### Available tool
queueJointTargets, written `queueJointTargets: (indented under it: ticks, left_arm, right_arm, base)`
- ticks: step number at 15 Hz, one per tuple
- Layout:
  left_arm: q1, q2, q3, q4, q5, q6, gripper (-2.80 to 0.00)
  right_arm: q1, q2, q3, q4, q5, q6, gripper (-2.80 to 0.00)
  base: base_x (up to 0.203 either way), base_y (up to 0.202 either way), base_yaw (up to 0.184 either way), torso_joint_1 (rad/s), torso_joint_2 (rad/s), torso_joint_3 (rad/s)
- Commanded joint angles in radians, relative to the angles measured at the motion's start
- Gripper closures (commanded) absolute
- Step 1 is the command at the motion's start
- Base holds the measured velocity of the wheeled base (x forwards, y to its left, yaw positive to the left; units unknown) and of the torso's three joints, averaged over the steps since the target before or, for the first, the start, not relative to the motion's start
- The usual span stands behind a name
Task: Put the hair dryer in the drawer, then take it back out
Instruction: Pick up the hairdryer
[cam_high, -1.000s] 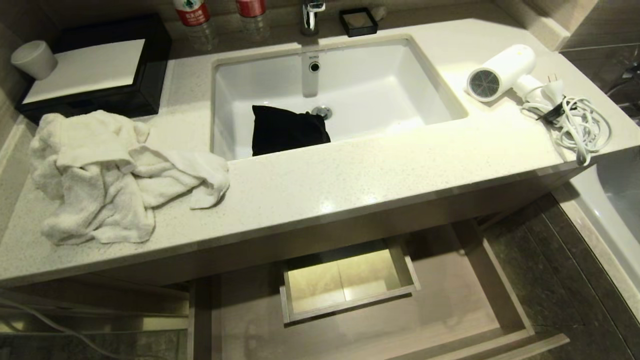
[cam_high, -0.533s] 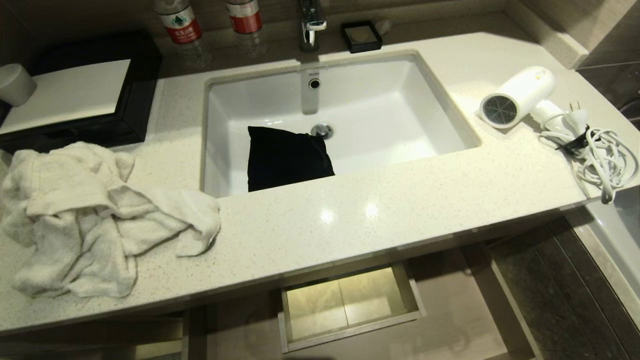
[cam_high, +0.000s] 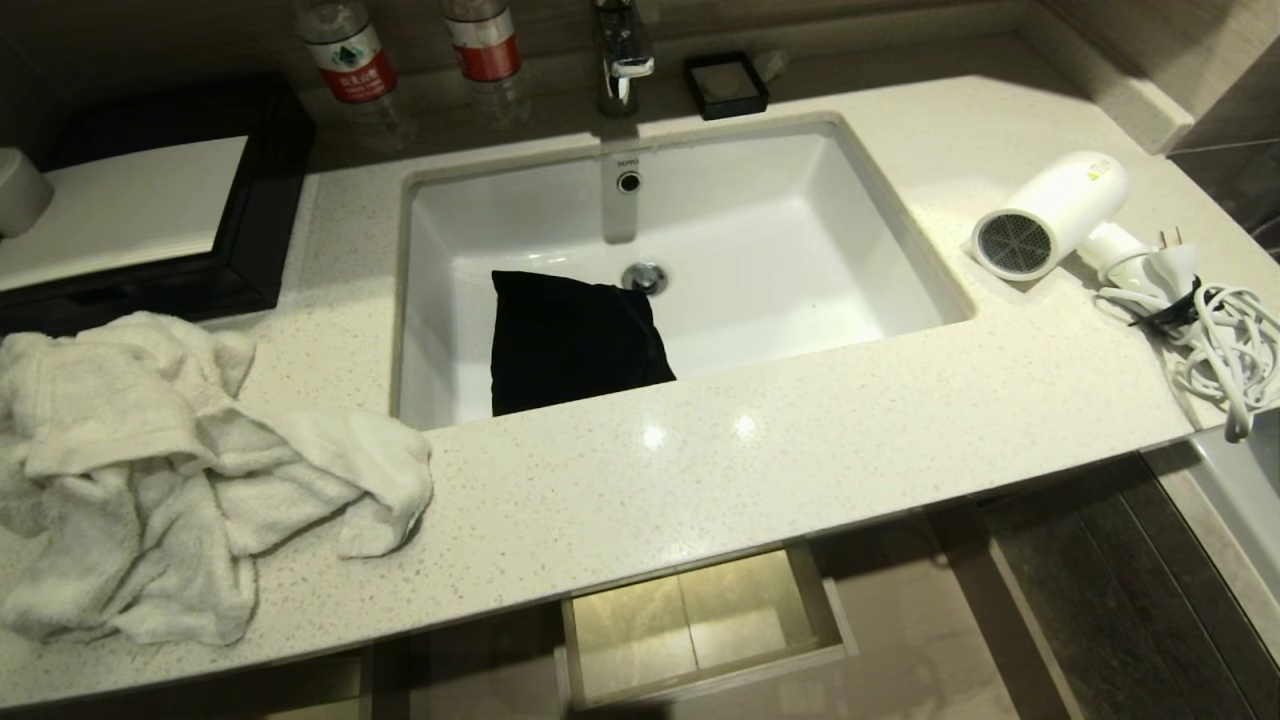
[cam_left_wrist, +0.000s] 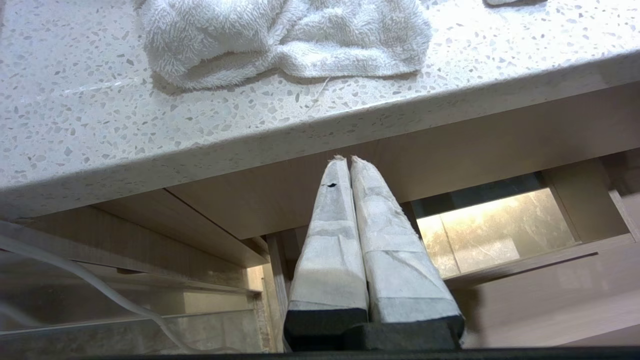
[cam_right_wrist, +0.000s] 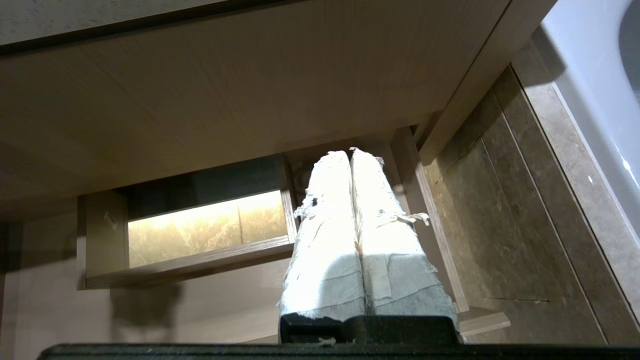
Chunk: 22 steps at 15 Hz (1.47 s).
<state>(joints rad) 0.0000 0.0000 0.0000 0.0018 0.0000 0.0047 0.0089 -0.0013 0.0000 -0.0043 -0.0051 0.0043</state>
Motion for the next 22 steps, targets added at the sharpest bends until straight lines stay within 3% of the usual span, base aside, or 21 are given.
queueJointTargets:
  ticks: [1,5,8,12,15,18,22]
  left_arm:
    - [0.0,0.0,0.0,0.0,0.0,0.0,0.0]
    - [0.0,0.0,0.001,0.0,0.0,0.0,0.0]
    - [0.0,0.0,0.0,0.0,0.0,0.0,0.0]
    - [0.0,0.0,0.002,0.0,0.0,0.0,0.0]
    - [0.0,0.0,0.002,0.0,0.0,0.0,0.0]
    - [0.0,0.0,0.001,0.0,0.0,0.0,0.0]
    - [0.0,0.0,0.0,0.0,0.0,0.0,0.0]
  right_arm:
    - [0.0,-0.001,-0.007,0.021,-0.003,0.004,0.0]
    - [0.0,0.021,-0.048,-0.031,0.0,-0.013,0.0]
    - [0.003,0.226,-0.381,0.065,0.002,-0.022,0.0]
    - [0.001,0.594,-0.918,0.405,-0.016,-0.029,0.0]
    - [-0.002,0.841,-1.122,0.62,-0.11,-0.038,0.0]
    - [-0.007,0.966,-1.219,0.748,-0.209,-0.052,0.0]
    - [-0.147,1.223,-1.306,0.733,-0.211,-0.113,0.0]
  base:
    - [0.0,0.0,0.0,0.0,0.0,0.0]
    - [0.0,0.0,0.0,0.0,0.0,0.0]
    - [0.0,0.0,0.0,0.0,0.0,0.0]
    - [0.0,0.0,0.0,0.0,0.0,0.0]
    - [0.0,0.0,0.0,0.0,0.0,0.0]
    - [0.0,0.0,0.0,0.0,0.0,0.0]
    - [0.0,0.0,0.0,0.0,0.0,0.0]
